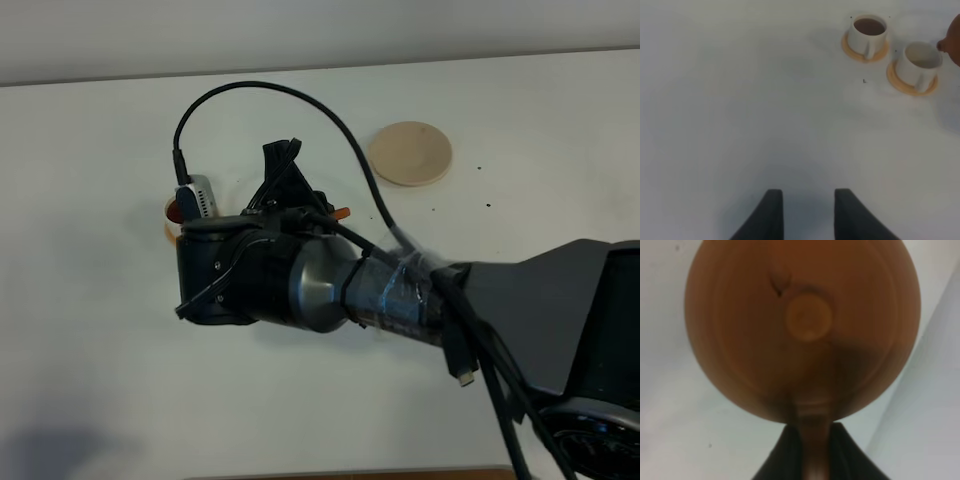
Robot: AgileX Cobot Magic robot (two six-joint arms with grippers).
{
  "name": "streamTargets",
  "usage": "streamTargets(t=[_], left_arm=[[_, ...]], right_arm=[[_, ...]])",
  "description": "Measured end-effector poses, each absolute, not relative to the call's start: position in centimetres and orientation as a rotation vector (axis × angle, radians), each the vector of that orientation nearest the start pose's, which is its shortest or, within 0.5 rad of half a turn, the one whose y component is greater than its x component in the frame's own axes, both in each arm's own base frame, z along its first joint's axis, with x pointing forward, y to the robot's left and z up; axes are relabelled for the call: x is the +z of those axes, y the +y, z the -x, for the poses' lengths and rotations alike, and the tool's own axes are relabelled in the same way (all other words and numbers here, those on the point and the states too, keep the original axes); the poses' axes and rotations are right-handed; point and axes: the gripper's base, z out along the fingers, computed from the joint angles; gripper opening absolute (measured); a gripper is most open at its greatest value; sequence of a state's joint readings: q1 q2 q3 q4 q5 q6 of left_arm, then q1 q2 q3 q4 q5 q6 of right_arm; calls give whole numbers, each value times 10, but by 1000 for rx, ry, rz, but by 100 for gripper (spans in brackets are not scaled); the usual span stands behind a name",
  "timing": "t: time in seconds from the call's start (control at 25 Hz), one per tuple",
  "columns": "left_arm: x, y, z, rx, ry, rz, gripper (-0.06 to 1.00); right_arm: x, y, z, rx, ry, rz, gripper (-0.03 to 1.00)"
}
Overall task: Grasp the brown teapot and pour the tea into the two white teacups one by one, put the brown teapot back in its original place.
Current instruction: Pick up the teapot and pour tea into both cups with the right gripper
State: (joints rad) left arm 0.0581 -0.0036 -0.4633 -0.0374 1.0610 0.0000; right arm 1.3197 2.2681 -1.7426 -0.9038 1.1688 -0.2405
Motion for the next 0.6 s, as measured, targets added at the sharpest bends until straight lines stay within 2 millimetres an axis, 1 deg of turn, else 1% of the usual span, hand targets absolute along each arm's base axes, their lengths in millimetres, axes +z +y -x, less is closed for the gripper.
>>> streamTargets(t=[0.16,0.6], left_arm=[[267,-3,1,-10,2076,59,29],[267,-3,1,-10,2076,59,29]], right_arm=[[163,428,-178,-1014,1414,2140,13],[169,429,-182,-1121,1265,2177,13]])
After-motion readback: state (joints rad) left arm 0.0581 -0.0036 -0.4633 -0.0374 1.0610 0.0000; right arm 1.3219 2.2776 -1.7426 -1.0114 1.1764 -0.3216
